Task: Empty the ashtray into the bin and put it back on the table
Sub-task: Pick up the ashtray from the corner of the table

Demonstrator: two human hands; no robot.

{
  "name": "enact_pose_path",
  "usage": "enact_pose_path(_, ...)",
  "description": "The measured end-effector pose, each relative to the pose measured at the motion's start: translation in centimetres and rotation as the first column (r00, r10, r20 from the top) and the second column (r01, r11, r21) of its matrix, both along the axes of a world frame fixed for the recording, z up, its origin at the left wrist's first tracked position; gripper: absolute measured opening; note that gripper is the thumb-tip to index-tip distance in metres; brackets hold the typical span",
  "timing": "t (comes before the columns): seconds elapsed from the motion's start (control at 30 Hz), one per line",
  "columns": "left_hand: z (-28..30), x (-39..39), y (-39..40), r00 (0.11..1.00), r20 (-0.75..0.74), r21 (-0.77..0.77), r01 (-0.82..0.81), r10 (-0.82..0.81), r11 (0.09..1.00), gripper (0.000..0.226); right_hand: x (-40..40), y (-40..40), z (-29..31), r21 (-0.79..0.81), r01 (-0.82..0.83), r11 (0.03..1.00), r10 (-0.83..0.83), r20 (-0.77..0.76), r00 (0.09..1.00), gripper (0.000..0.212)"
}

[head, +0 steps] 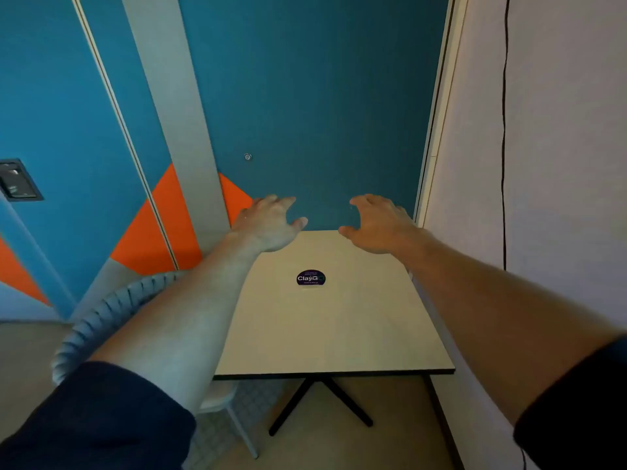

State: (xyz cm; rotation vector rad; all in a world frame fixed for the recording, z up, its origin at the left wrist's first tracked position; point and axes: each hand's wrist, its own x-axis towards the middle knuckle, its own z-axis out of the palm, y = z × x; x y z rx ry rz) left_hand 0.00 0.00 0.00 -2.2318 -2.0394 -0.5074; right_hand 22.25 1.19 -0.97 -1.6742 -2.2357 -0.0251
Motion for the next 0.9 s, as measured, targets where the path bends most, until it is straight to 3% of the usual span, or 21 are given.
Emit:
enact_pose_path(0.47, -2.9, -8.0, 13.0, 0.987, -0.068, -0.059, 0.140, -0.144, 0.988, 0.069, -8.0, 10.1, -2.6, -0.067, 0.141, 0.988, -0.140, 0.009, 0.990, 0.070)
enact_pose_path(0.9, -8.0, -8.1, 22.9, 0.975, -0.047, -0.182, 0.204, -0.215, 0.962, 0.067, -8.4, 18.2, -8.4, -0.163, 0.224, 0.961, -0.214, 0.072, 0.974, 0.071)
